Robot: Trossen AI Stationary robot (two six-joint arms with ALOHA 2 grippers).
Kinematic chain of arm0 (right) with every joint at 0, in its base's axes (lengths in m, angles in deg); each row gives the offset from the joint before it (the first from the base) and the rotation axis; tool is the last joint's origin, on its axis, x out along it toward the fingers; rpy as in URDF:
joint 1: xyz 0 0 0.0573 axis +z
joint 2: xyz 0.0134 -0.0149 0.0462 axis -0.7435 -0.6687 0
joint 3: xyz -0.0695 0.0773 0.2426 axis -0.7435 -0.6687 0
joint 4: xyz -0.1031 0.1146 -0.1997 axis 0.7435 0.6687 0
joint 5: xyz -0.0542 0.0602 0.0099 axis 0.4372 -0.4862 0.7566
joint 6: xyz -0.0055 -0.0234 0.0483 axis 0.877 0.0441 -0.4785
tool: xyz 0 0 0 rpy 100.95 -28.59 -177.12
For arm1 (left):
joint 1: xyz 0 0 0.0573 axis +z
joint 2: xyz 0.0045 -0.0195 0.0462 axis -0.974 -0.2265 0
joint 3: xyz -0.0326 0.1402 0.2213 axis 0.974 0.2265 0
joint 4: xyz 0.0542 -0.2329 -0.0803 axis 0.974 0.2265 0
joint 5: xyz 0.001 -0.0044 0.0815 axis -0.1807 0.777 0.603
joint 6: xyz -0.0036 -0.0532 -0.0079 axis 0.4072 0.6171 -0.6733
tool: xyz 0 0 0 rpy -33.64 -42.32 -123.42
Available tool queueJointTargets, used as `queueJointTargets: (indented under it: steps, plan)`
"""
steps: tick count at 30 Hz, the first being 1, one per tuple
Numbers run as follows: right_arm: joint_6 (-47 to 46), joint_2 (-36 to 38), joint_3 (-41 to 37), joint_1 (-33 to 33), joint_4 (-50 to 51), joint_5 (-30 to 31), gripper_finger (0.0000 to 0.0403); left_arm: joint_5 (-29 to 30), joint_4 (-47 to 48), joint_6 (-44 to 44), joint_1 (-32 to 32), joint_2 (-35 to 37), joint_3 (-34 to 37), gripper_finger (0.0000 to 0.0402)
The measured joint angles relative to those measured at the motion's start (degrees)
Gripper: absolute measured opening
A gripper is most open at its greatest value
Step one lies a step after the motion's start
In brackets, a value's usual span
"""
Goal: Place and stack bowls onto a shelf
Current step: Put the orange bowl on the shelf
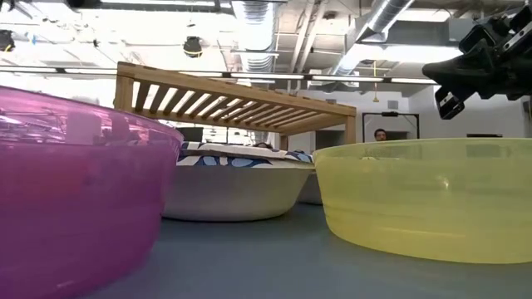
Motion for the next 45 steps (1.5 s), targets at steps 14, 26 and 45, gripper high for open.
queueJointTargets:
  steps: [14, 26, 45]
  plan:
    - [-9.28, 0.02, 0.00, -0.06, 0.00, 1.81, 0.0042, -5.31, 13.17, 7.59, -0.02, -23.63, -22.39, 0.0140]
    - [-31.91, 0.00, 0.00, -0.07, -0.07, 1.92, 0.0042, -22.75, 54.33, 40.03, -5.46, -35.03, -24.96, 0.0140]
    - [-35.04, 0.00, 0.00, -0.07, -0.10, 1.92, 0.0042, 1.36, 84.03, 39.89, -9.95, -34.87, -24.96, 0.0140]
